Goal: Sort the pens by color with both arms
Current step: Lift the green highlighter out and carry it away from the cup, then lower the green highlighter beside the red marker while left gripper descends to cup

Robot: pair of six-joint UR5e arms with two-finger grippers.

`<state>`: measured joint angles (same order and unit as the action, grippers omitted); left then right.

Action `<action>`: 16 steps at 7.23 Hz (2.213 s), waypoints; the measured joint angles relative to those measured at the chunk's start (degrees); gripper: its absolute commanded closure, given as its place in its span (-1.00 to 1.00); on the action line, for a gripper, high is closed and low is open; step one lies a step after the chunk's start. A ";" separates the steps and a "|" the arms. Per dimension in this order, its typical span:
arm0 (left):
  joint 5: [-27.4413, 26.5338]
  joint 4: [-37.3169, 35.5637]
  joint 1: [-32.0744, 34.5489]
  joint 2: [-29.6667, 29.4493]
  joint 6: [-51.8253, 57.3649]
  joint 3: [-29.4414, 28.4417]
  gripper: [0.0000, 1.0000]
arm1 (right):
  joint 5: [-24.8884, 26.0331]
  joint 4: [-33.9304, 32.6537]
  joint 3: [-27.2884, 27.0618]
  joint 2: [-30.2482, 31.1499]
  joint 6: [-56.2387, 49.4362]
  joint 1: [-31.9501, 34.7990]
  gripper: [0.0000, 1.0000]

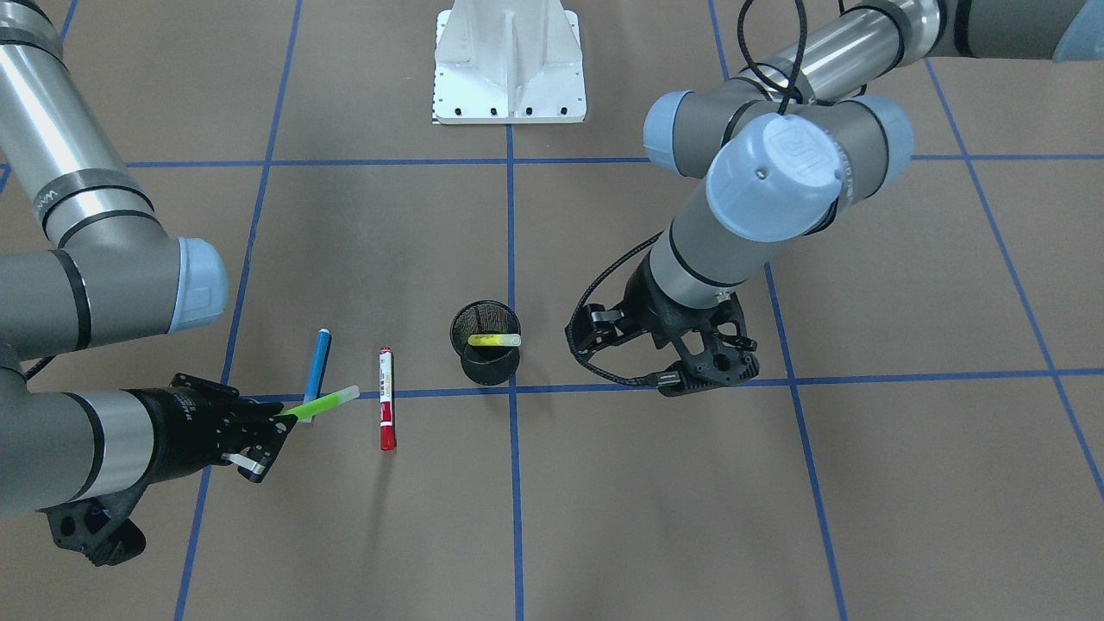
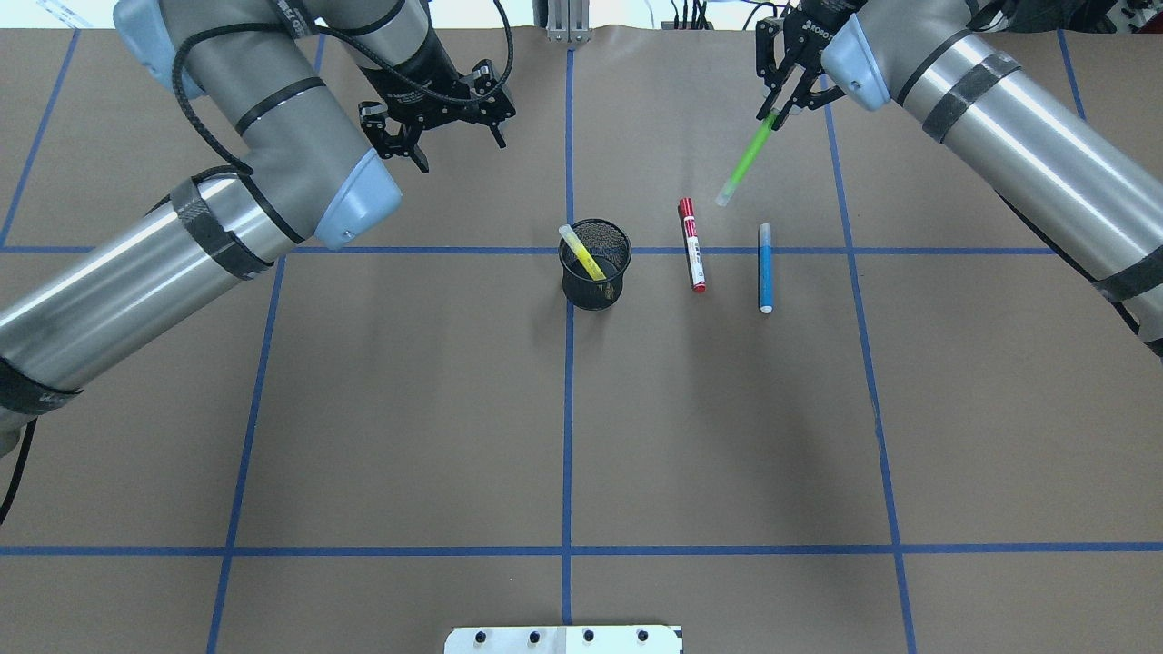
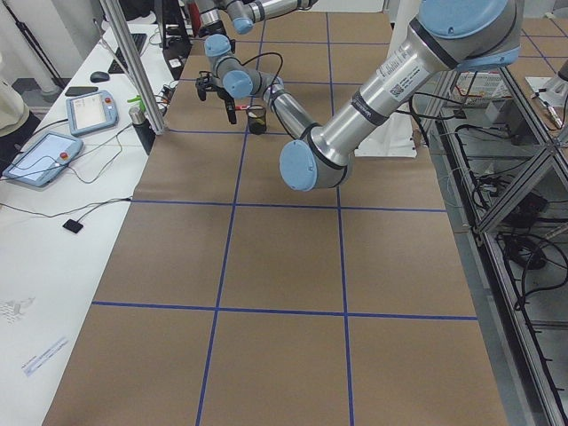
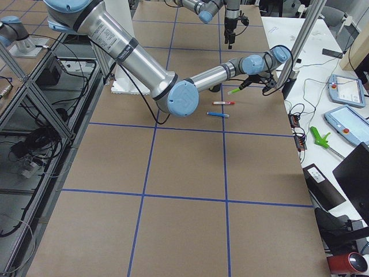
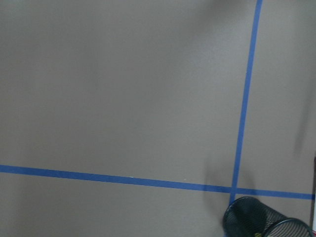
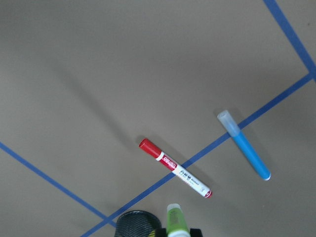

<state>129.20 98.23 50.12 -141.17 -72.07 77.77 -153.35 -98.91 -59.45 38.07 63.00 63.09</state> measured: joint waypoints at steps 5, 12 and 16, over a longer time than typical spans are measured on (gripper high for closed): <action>-0.51 11.23 -5.46 -4.79 -14.05 -10.97 -0.90 | -0.22 -3.24 3.41 -4.61 -17.55 -2.80 0.93; -1.83 11.35 -9.13 -5.92 -15.14 -12.20 -0.11 | 3.25 -2.76 3.68 -6.89 -26.37 -8.89 0.72; -1.76 11.37 -9.19 -6.29 -14.55 -12.14 0.22 | 3.72 -2.82 3.64 -6.70 -27.01 -9.38 -0.23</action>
<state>127.44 109.60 40.92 -147.46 -86.63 65.64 -149.64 -101.72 -55.81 31.37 35.99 53.71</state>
